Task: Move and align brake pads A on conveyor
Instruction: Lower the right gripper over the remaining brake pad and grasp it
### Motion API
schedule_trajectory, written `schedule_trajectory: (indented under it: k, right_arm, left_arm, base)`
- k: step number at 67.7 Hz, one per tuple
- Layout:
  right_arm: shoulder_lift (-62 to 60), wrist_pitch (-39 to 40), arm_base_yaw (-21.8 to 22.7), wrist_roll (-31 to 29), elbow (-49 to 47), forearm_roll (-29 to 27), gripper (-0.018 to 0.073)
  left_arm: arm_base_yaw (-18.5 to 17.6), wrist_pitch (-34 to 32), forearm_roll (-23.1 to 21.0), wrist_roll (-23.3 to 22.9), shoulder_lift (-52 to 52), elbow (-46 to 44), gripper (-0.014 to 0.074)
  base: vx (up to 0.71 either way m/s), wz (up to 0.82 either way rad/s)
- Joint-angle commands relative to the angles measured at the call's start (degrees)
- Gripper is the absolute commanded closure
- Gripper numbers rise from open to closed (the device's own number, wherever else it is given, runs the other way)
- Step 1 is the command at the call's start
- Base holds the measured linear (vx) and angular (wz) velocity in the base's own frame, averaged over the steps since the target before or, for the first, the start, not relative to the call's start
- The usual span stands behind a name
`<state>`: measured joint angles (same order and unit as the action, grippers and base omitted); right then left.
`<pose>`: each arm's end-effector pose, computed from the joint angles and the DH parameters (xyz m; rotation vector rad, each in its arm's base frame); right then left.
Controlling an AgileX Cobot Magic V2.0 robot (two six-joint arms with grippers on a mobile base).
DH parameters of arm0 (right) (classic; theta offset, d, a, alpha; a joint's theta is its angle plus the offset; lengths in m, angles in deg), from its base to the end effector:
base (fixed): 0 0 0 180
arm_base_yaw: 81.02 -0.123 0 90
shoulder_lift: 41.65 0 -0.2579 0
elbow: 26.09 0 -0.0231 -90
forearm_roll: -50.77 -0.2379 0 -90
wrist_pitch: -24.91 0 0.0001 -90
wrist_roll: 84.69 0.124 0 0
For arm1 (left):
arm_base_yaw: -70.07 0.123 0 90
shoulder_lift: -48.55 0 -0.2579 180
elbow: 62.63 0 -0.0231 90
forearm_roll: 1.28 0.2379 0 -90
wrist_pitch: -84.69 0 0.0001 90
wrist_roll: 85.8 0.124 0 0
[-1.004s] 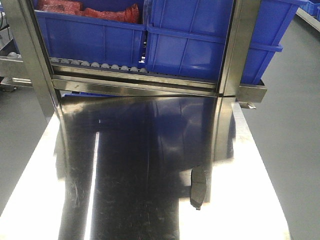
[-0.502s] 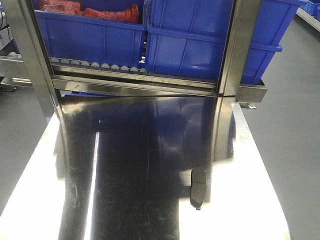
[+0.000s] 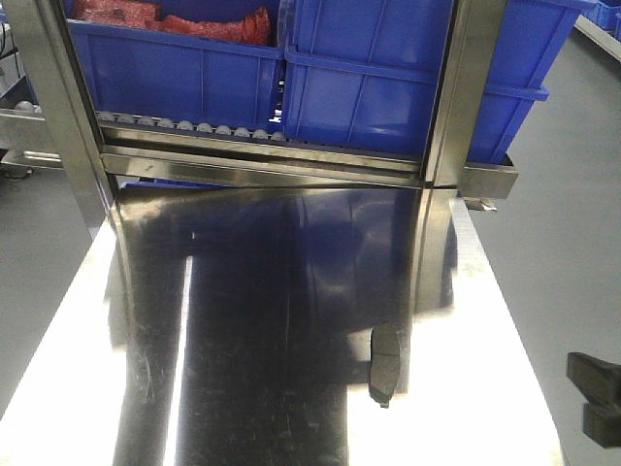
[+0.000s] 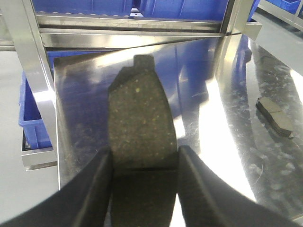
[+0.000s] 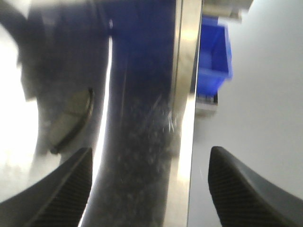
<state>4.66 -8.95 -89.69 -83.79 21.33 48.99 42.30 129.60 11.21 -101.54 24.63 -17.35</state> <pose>0.1568 0.0261 0.2414 -0.1318 2.2255 0.1249 0.0892 -0.0256 0.2848 0.2617 1.9651 -0.2414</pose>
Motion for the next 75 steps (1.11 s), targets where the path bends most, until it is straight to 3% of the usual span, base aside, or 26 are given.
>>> schedule_trajectory:
  k: [1,10,25,37,52,65,75]
  right_arm:
    - [6.14,-0.47,0.02,-0.9,-4.38,-0.03,0.0072]
    - [14.01,0.0,0.02,-0.9,-6.06,-1.36,0.0072]
    - [23.82,3.86,0.02,-0.42,-6.67,-8.25,0.0072]
    - [30.17,1.66,0.02,-5.16,-10.04,-8.44,0.0072]
    - [34.54,-2.13,-0.21,-5.35,-16.54,-10.87,0.0072]
    - [41.16,-6.07,-8.69,-4.25,-23.52,-8.9,0.0072]
    - [48.16,-5.5,-13.68,5.22,-28.12,-8.08,0.0072]
  left_arm:
    - [-0.12,-4.83,0.93,0.05,-0.67,-1.64,0.0603]
    - [-0.12,-4.83,0.93,0.05,-0.67,-1.64,0.0603]
    - [-0.12,-4.83,0.93,0.05,-0.67,-1.64,0.0603]
    - [-0.12,-4.83,0.93,0.05,-0.67,-1.64,0.0603]
    - [-0.12,-4.83,0.89,0.05,-0.67,-1.64,0.0604]
    - [-0.12,-4.83,0.89,0.05,-0.67,-1.64,0.0604]
    - [-0.12,-4.83,0.89,0.05,-0.67,-1.64,0.0604]
  base:
    - [0.0,0.0]
    - [0.0,0.0]
    - [0.0,0.0]
    - [0.0,0.0]
    - [0.0,0.0]
    - [0.0,0.0]
    - [0.0,0.0]
